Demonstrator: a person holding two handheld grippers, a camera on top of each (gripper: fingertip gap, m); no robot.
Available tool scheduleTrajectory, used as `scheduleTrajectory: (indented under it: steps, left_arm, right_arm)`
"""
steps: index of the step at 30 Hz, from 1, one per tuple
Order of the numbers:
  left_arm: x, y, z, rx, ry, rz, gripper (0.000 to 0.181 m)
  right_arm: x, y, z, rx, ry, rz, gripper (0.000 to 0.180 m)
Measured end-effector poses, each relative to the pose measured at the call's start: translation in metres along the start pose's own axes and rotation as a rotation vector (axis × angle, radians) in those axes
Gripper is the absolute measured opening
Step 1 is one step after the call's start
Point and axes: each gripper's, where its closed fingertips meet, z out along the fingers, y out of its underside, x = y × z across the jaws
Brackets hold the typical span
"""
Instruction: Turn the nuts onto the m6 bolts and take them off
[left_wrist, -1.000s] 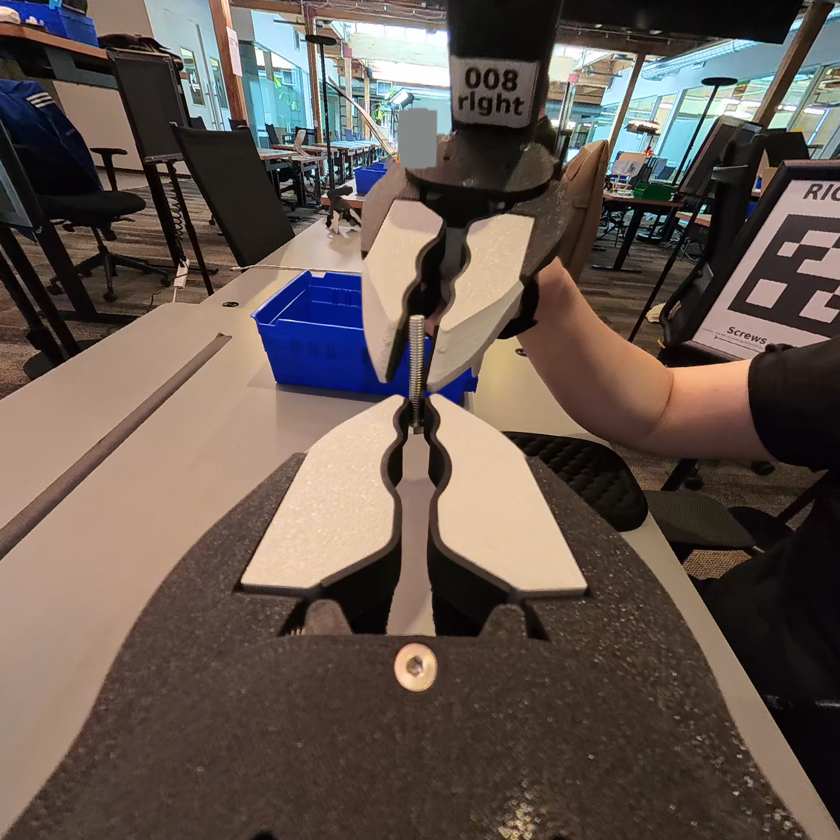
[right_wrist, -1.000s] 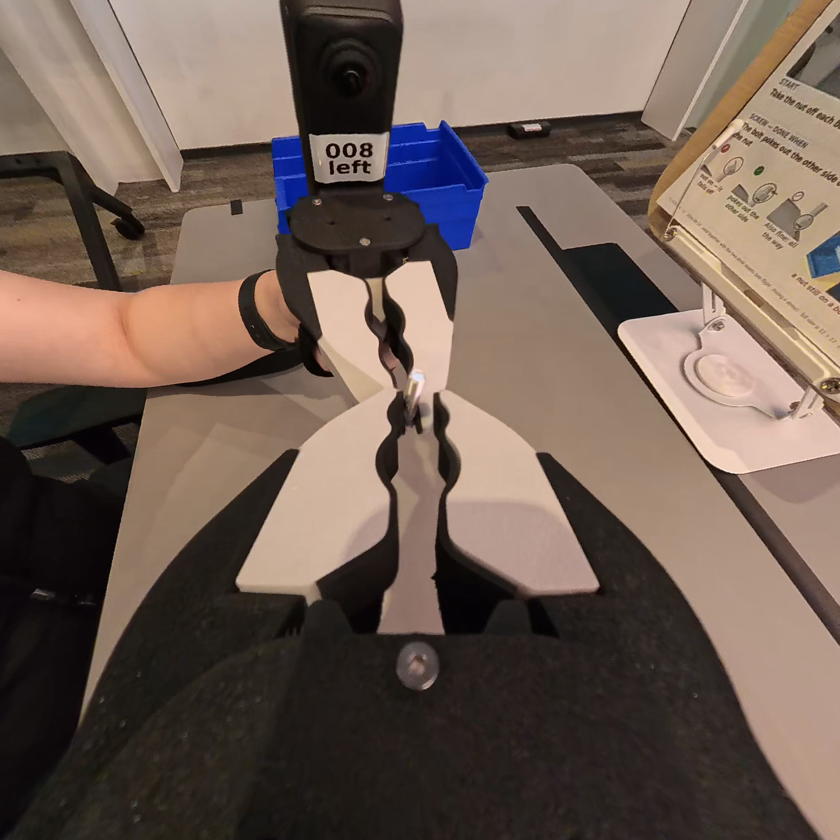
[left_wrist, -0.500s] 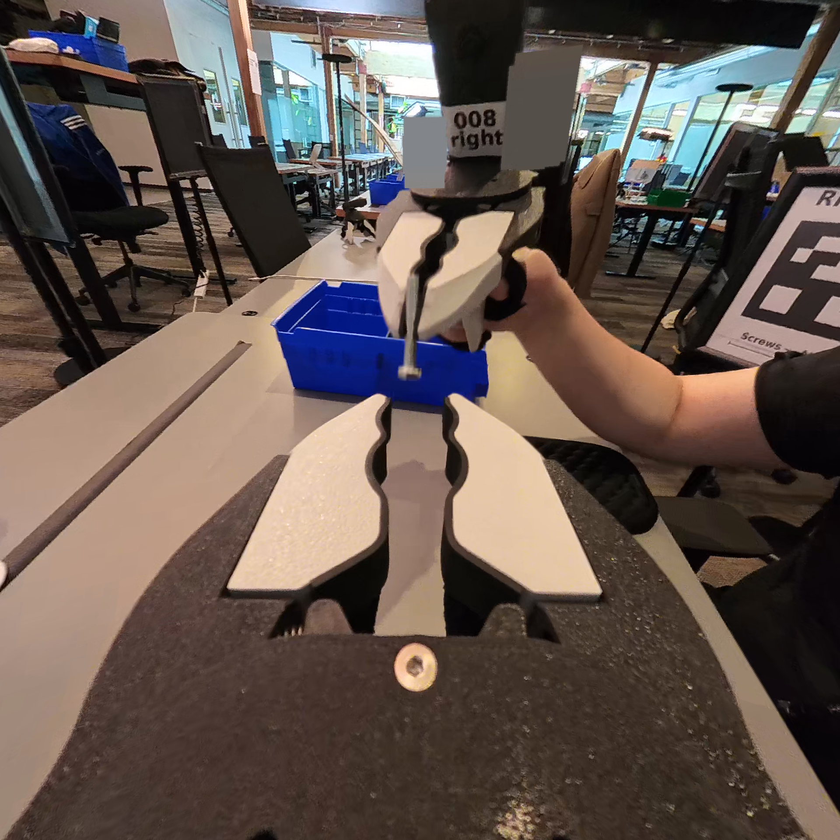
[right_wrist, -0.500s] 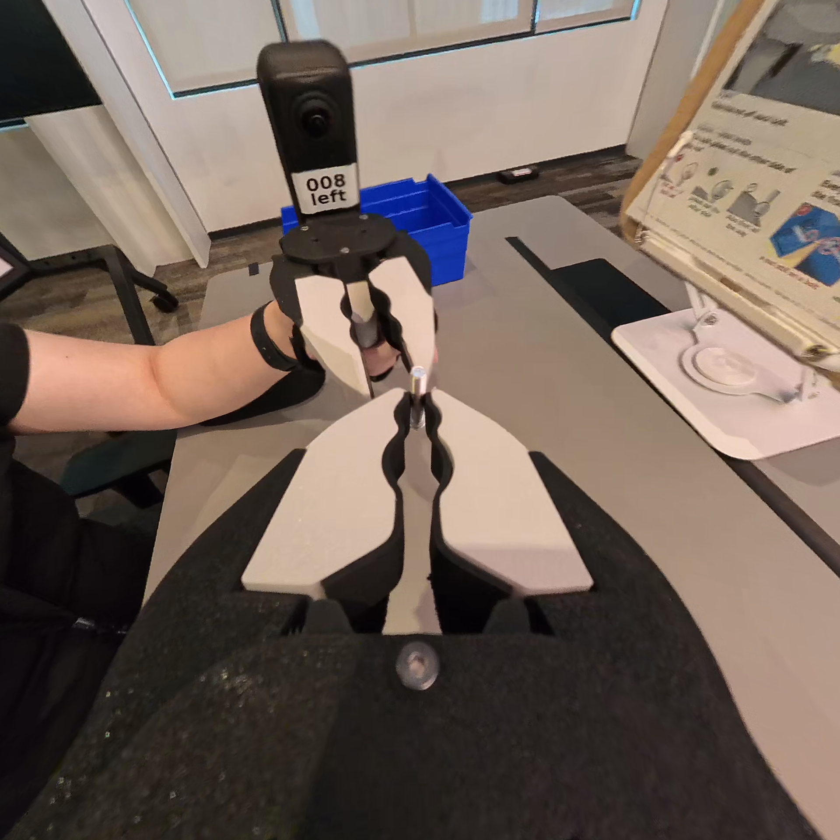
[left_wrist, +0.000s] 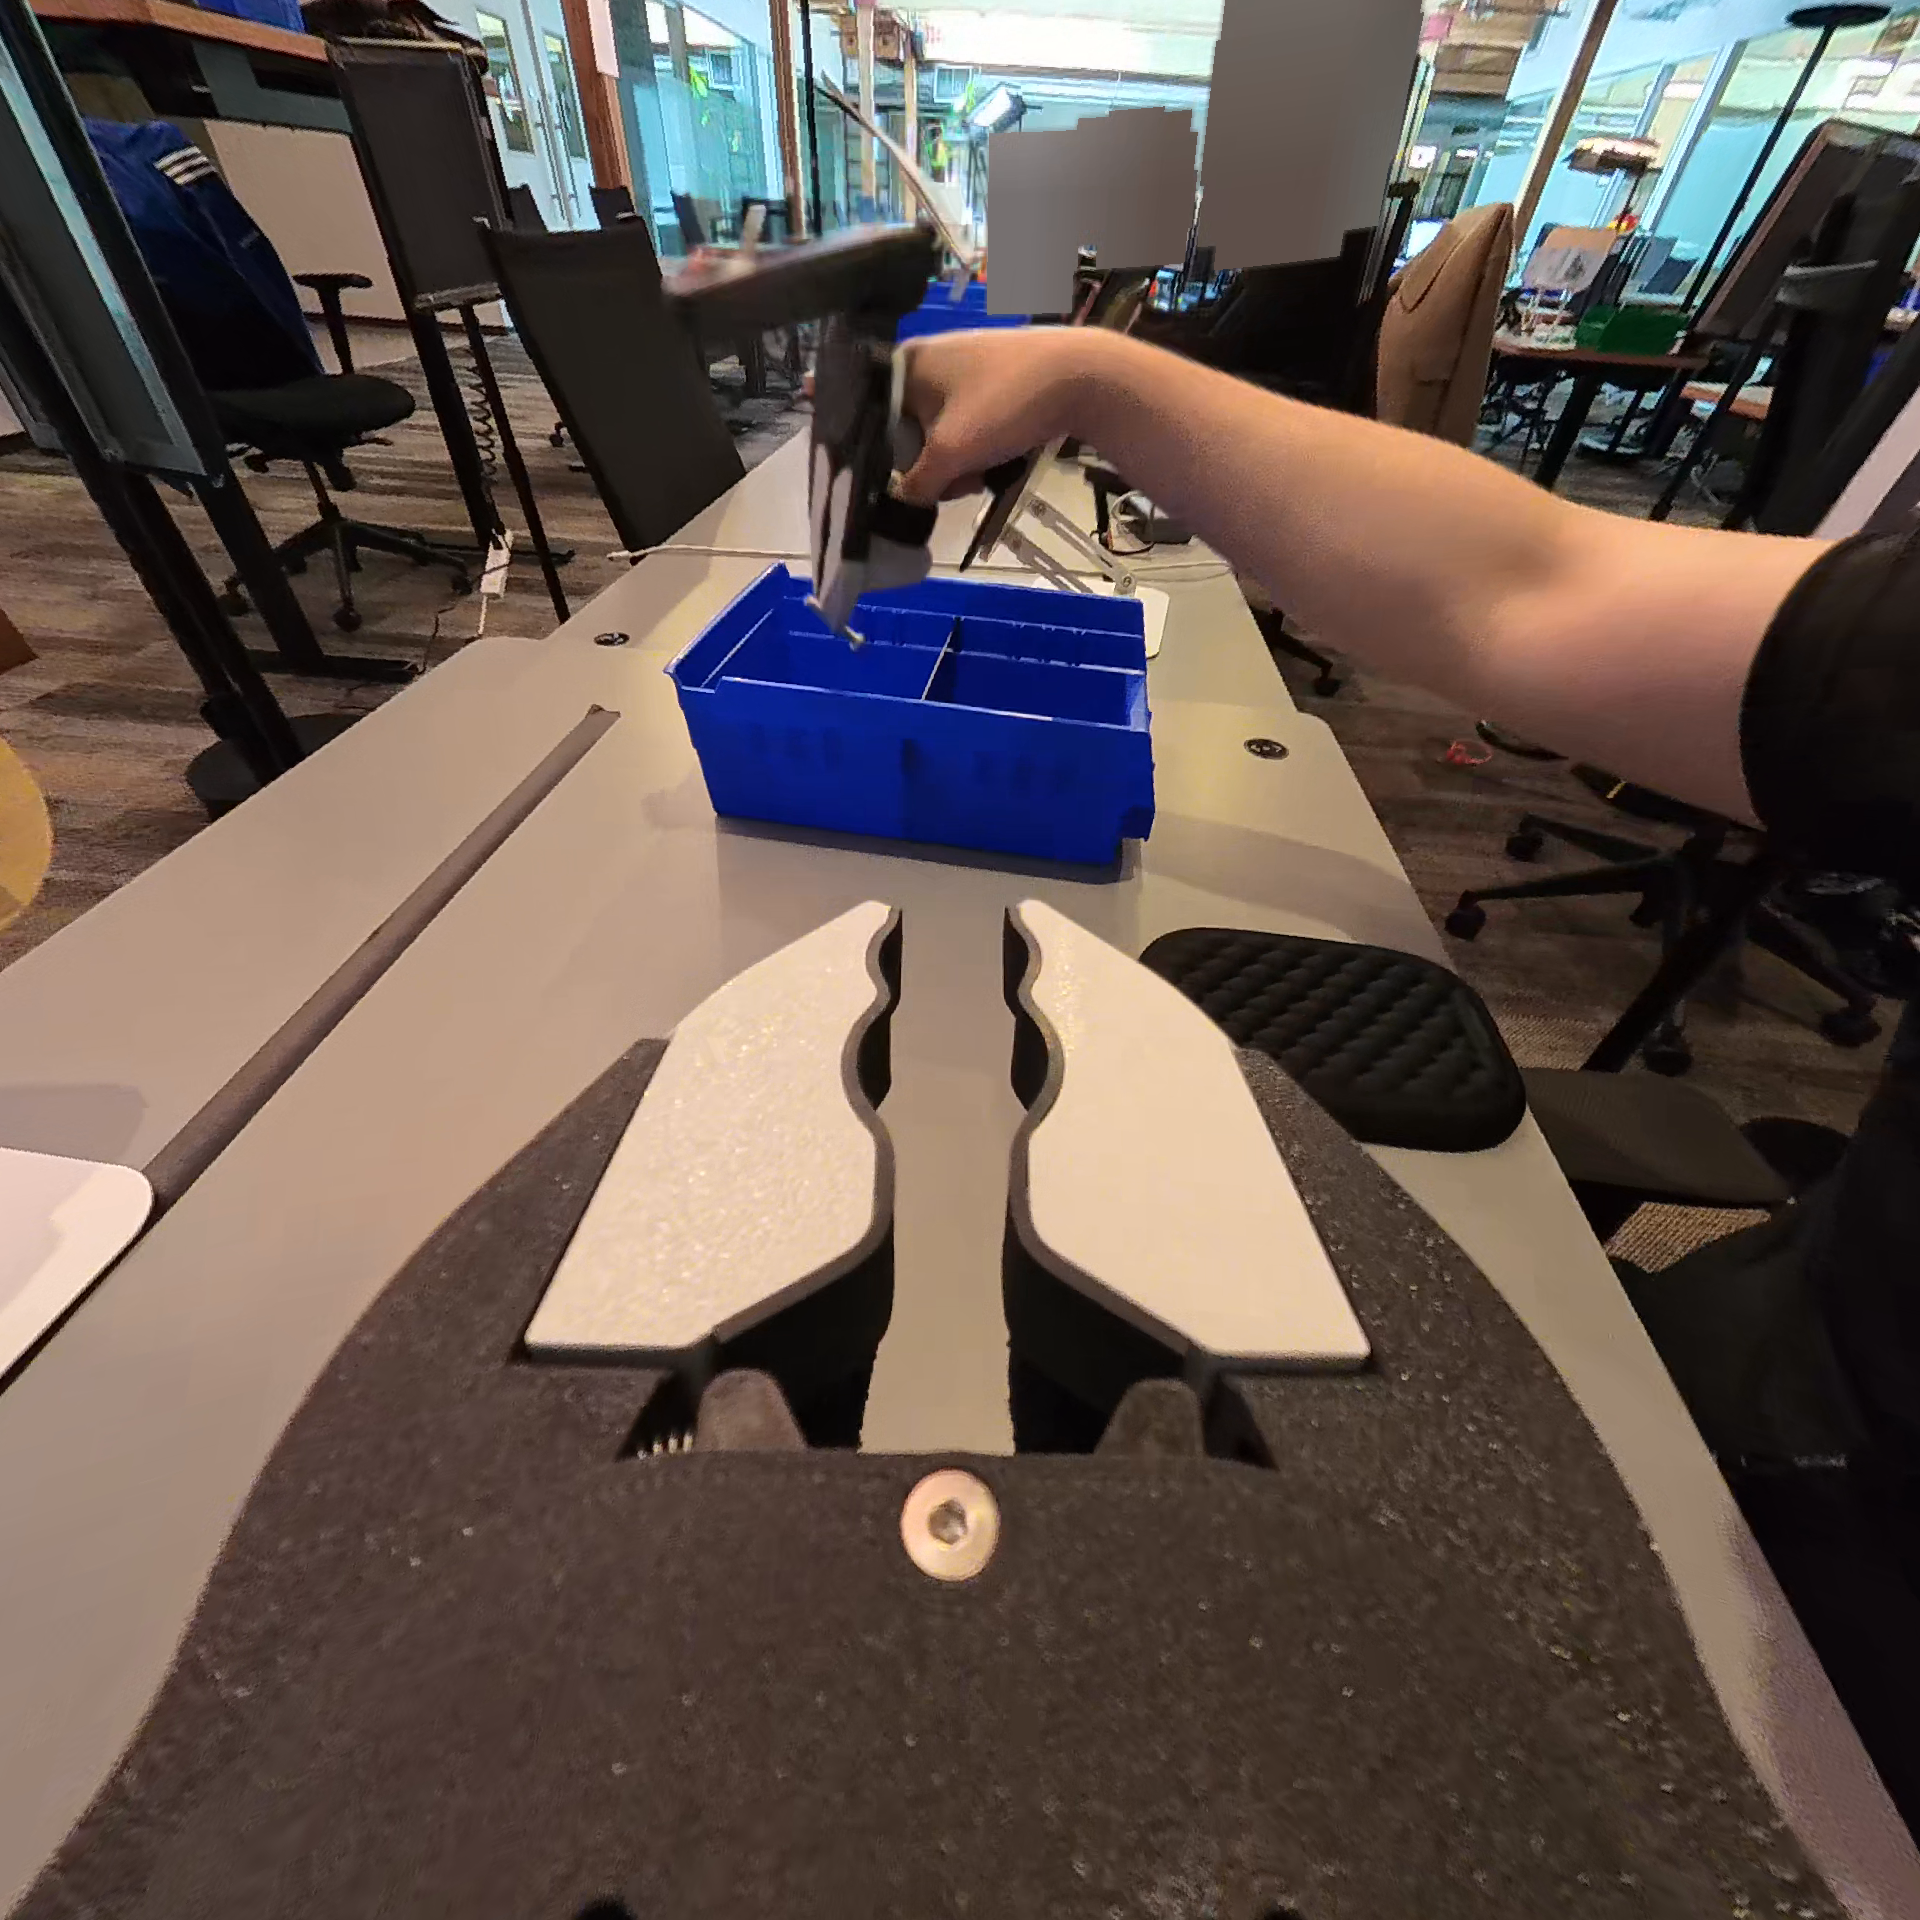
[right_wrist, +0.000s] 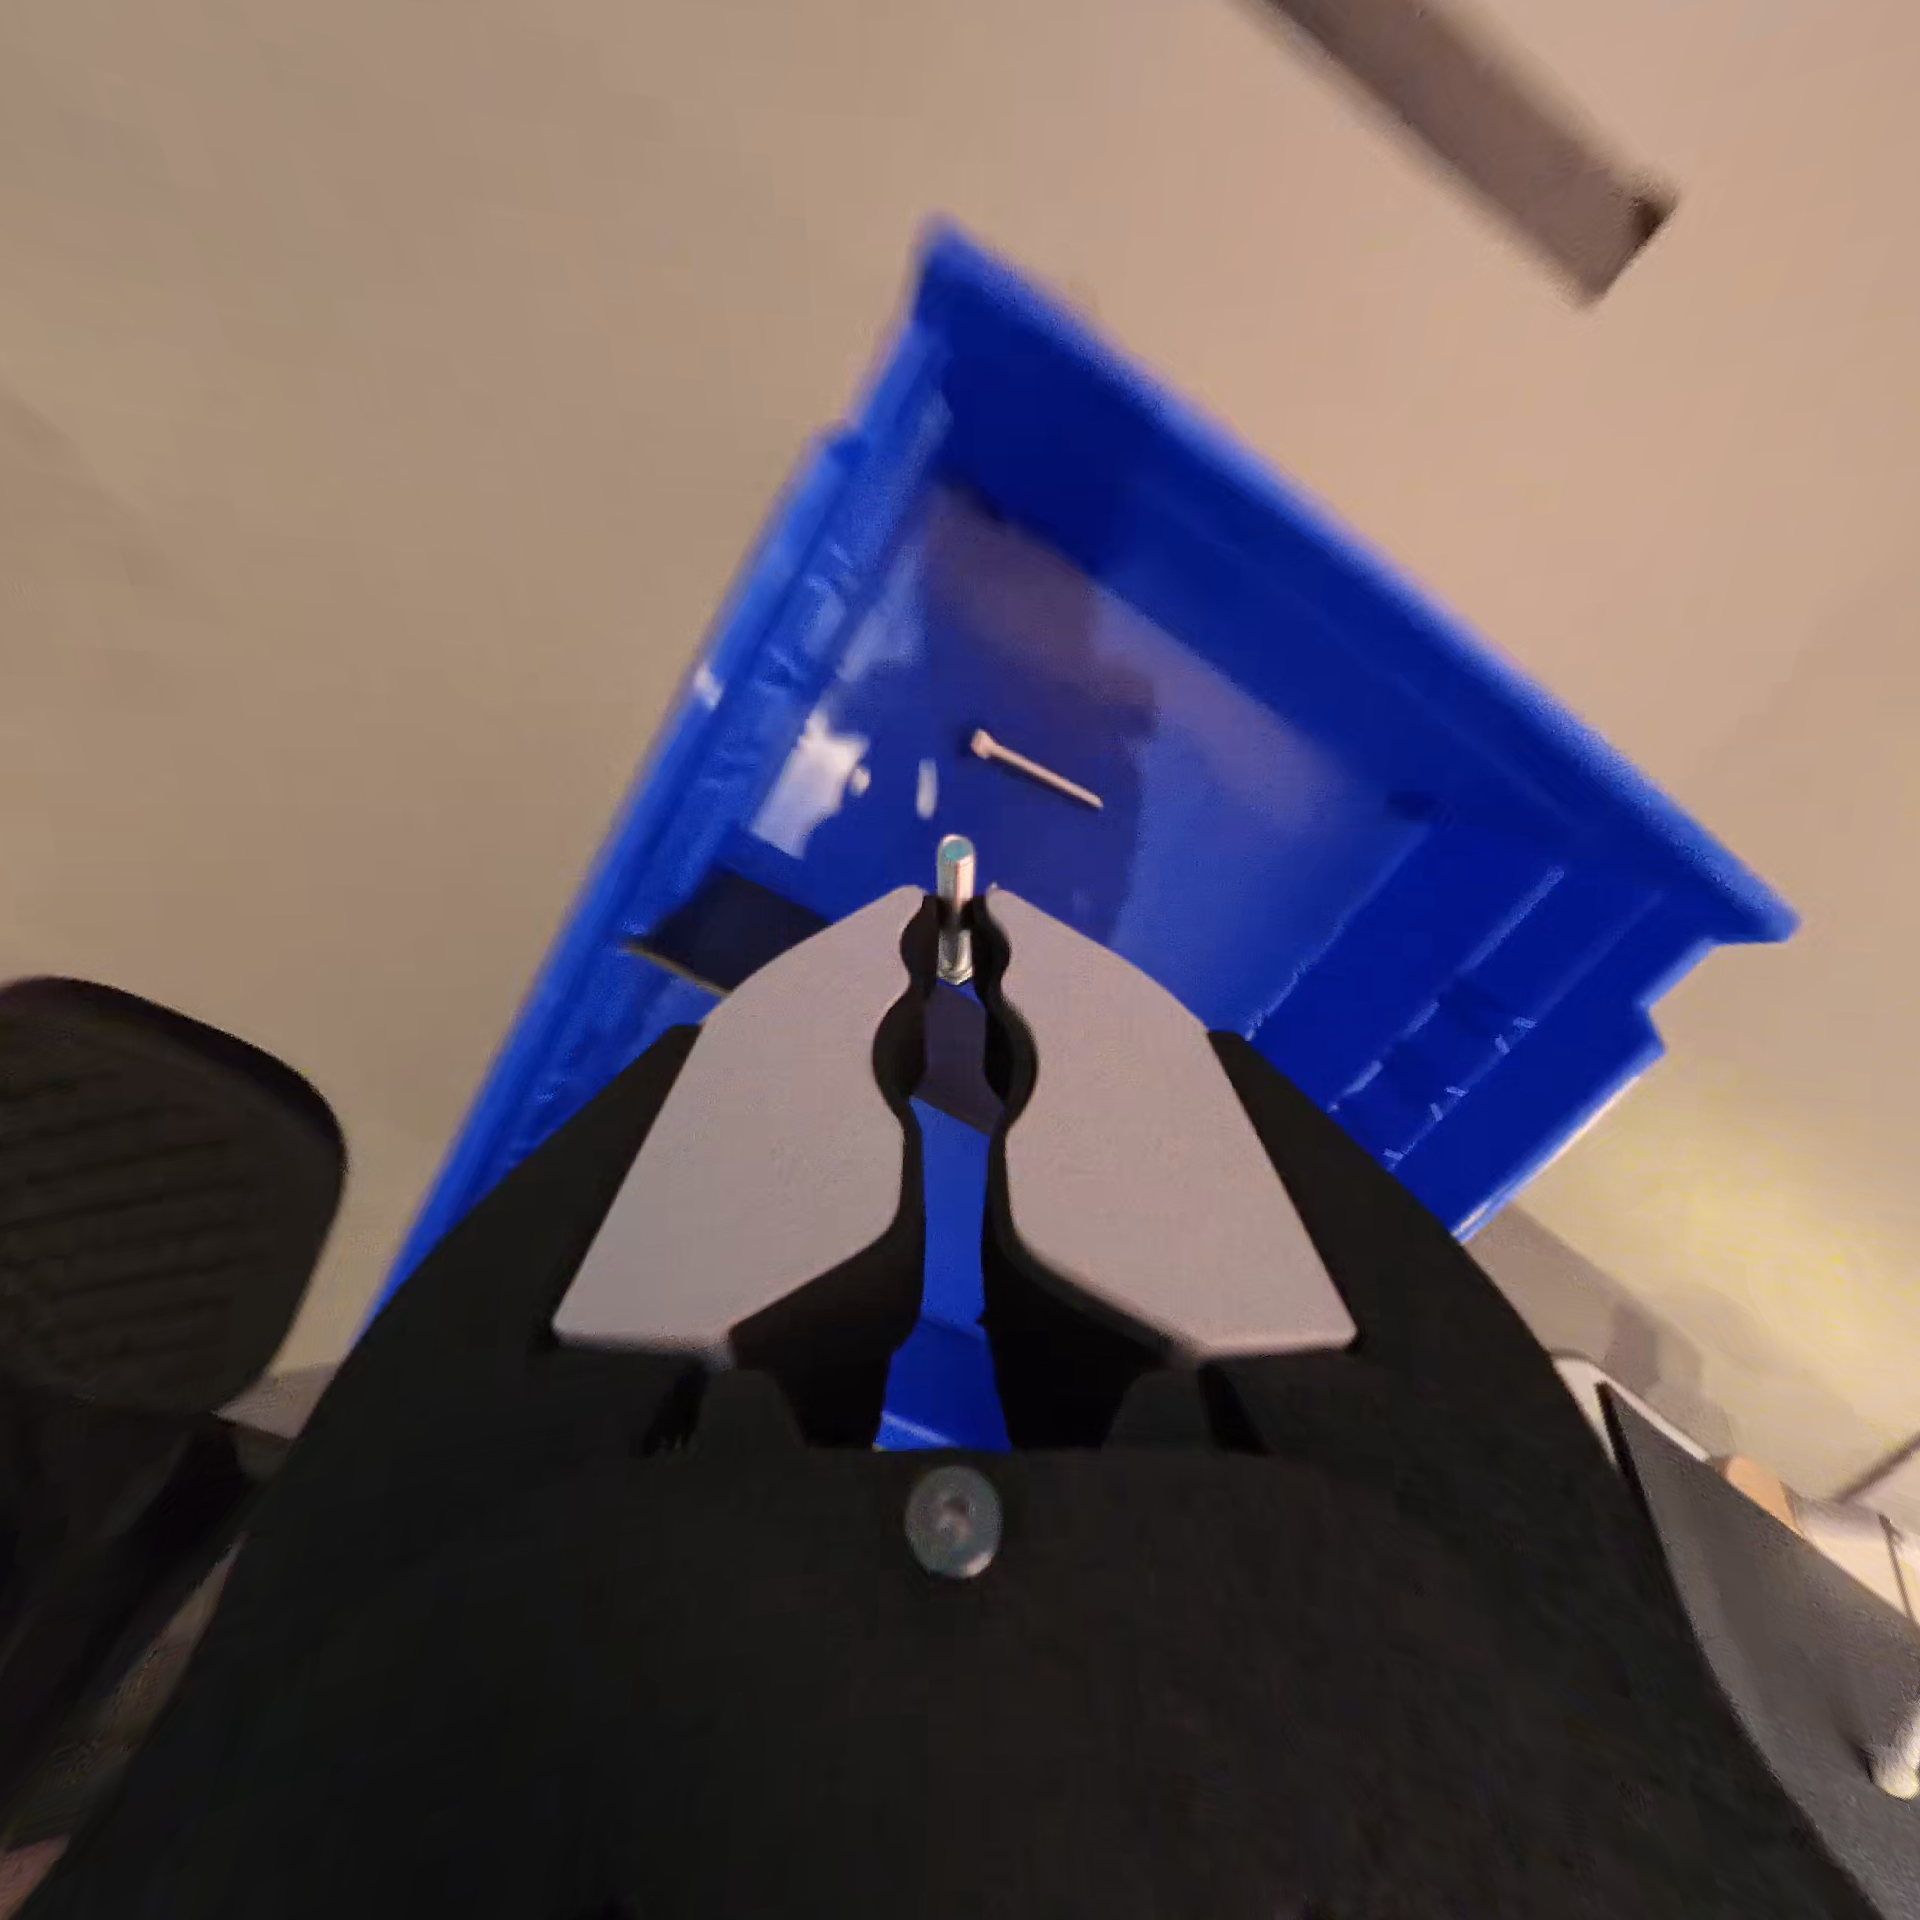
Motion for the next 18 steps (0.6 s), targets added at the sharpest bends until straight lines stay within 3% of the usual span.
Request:
scheduleTrajectory:
  steps: [3,8,14,18]
  left_arm:
    - [0.001,0.001,0.001,-0.009,0.002,0.003,0.018]
    - [0.000,0.003,0.002,-0.019,0.004,0.001,0.017]
    - [-0.006,0.003,-0.001,-0.013,-0.015,-0.006,0.017]
    - [-0.010,0.000,-0.006,0.002,-0.031,-0.018,0.017]
  right_arm:
    - [0.024,0.024,0.043,-0.157,0.023,0.007,0.006]
    - [0.040,0.027,0.082,-0.171,-0.026,0.060,0.006]
    - [0.044,0.022,0.095,-0.118,-0.049,0.076,0.007]
    - [0.047,0.014,0.080,-0.023,-0.040,0.070,0.016]
